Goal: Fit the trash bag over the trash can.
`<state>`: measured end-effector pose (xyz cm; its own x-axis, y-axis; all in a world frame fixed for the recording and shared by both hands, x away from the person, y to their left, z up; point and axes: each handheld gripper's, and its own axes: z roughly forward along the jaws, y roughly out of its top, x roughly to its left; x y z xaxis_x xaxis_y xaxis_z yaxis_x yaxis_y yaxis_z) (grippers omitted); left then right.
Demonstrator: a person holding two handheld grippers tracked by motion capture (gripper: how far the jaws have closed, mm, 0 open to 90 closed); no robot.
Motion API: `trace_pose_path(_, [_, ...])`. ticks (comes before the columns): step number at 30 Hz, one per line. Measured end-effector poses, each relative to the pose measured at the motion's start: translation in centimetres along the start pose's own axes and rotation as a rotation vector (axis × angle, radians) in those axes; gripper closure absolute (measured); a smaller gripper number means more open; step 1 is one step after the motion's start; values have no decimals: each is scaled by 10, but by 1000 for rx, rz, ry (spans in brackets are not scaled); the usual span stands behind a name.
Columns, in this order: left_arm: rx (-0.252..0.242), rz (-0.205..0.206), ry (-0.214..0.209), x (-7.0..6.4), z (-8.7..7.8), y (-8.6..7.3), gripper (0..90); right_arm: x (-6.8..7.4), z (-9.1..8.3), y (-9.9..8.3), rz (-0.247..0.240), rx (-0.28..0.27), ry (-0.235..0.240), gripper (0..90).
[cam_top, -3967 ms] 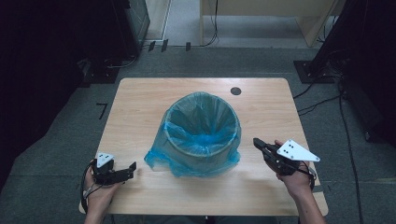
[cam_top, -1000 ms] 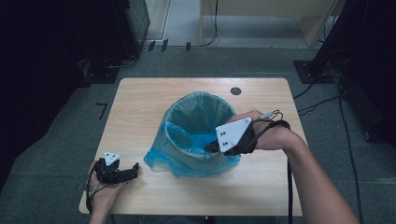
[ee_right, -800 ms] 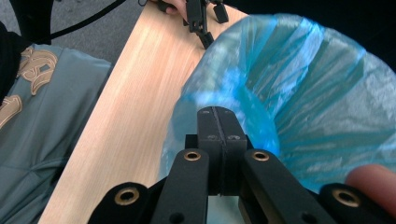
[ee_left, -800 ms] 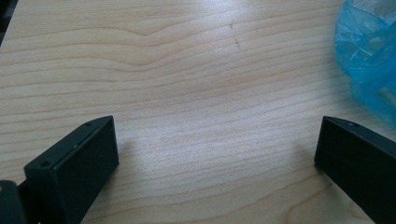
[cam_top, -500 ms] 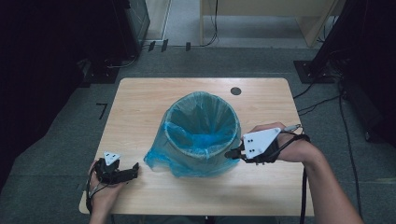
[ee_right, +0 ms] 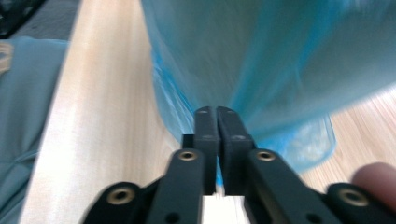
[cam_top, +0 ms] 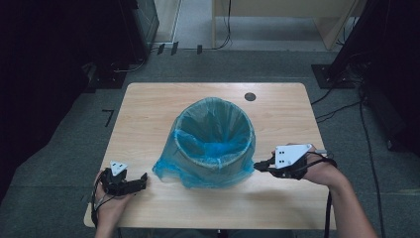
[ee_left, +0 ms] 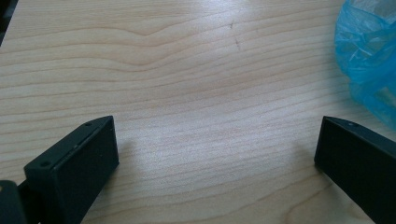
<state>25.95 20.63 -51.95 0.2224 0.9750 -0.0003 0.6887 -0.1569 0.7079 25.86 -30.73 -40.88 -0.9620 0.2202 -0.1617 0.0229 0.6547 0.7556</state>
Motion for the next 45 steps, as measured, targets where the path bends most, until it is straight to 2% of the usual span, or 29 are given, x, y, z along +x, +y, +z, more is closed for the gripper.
trace_pose_path(1, [0, 0, 0, 0, 0, 0, 0, 0, 1, -5, 18, 1, -15, 858])
trace_pose_path(3, [0, 0, 0, 0, 0, 0, 0, -1, 4, -15, 47, -4, -32, 743])
trace_pose_path(4, [0, 0, 0, 0, 0, 0, 0, -1, 5, -20, 71, -2, -48, 724])
trace_pose_path(6, [0, 0, 0, 0, 0, 0, 0, -3, 9, -32, 126, 0, -69, 627])
trace_pose_path(7, [0, -1, 1, 0, 0, 0, 0, -4, 11, -37, 148, -1, -88, 566])
trace_pose_path(9, [0, -1, 2, 0, 0, 0, 0, -5, 14, -47, 222, -2, -134, 483])
trace_pose_path(10, [0, -1, 1, 0, 0, 0, 0, -5, 15, -52, 252, -10, -163, 415])
trace_pose_path(14, [1, -1, 1, 0, 0, 0, 0, -6, 19, -67, 408, -17, -345, 157])
trace_pose_path(16, [1, -1, 1, 0, 0, 0, 0, -8, 20, -74, 489, -13, -400, 112])
trace_pose_path(18, [1, -1, 1, 0, 0, 0, 0, -10, 21, -81, 569, -6, -429, 18])
trace_pose_path(19, [0, -2, 1, 0, 0, 0, 0, -10, 20, -84, 590, -3, -441, 13])
trace_pose_path(24, [0, -3, 1, 0, 0, 0, 0, -8, 17, -102, 716, 36, -561, 0])
trace_pose_path(26, [0, -2, 1, 0, 0, 0, 0, -5, 16, -110, 763, 52, -595, 0])
trace_pose_path(32, [0, -2, 1, 0, 0, 0, 0, 4, 16, -134, 864, 127, -668, 0])
trace_pose_path(37, [0, -3, 1, 0, 0, 0, 0, 15, 10, -143, 886, 134, -702, 0])
trace_pose_path(39, [0, -2, 1, 0, 0, 0, 0, 20, 7, -145, 891, 154, -728, 0])
trace_pose_path(45, [0, -2, 1, 0, 0, 0, 0, 28, -3, -151, 931, 156, -774, 0])
